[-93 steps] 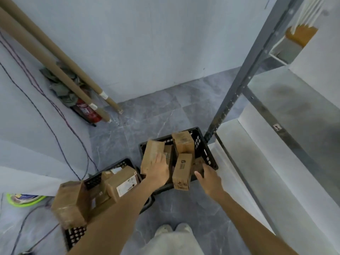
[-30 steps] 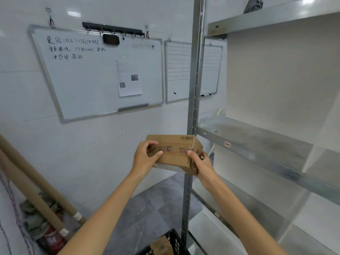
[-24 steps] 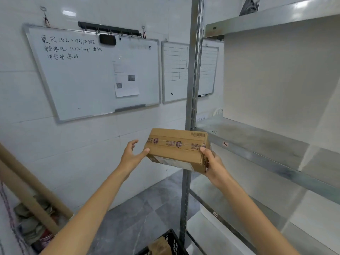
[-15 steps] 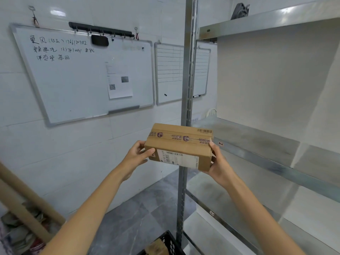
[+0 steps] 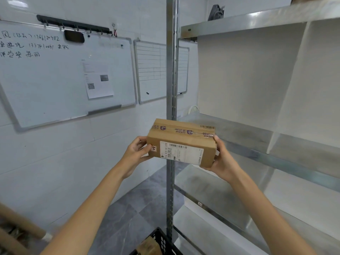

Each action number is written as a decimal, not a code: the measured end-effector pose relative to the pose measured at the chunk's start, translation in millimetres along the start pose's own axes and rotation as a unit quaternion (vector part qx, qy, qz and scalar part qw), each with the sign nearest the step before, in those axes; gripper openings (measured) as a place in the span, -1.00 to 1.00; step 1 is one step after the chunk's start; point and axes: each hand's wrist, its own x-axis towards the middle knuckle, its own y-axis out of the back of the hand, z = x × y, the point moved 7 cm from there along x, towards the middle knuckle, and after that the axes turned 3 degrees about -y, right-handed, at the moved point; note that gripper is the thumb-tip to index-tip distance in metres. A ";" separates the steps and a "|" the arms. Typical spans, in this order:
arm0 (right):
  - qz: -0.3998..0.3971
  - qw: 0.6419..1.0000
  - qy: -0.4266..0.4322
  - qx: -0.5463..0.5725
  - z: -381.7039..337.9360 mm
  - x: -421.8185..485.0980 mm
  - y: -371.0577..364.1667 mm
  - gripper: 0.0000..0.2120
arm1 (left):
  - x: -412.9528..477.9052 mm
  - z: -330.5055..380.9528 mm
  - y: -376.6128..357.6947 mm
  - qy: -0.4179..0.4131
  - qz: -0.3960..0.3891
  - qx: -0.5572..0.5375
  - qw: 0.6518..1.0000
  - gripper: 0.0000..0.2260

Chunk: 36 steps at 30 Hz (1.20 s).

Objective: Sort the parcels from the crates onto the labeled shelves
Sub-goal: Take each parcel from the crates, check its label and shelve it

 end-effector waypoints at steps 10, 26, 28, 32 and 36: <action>0.014 0.996 -0.051 0.075 6.9 -20.4 9.0 -0.49 | -13.9 5.1 -7.8 -0.022 -0.008 0.004 1.000 -0.55; -0.038 0.959 -0.157 0.232 53.4 -65.0 -15.9 -0.44 | -16.7 -22.9 -91.8 0.055 -0.080 -0.160 0.982 -0.41; 0.008 0.980 -0.149 0.134 55.5 -68.4 -4.9 -0.58 | -15.1 -27.8 -90.1 0.063 -0.070 -0.169 0.981 -0.36; 0.178 0.973 -0.007 -0.144 37.6 -75.5 32.3 -0.70 | -13.3 -33.3 -90.9 0.067 -0.092 -0.104 0.988 -0.40; 0.154 0.960 0.060 -0.228 38.6 -89.2 30.7 -0.80 | -22.0 -46.9 -115.3 0.091 -0.157 -0.003 0.983 -0.25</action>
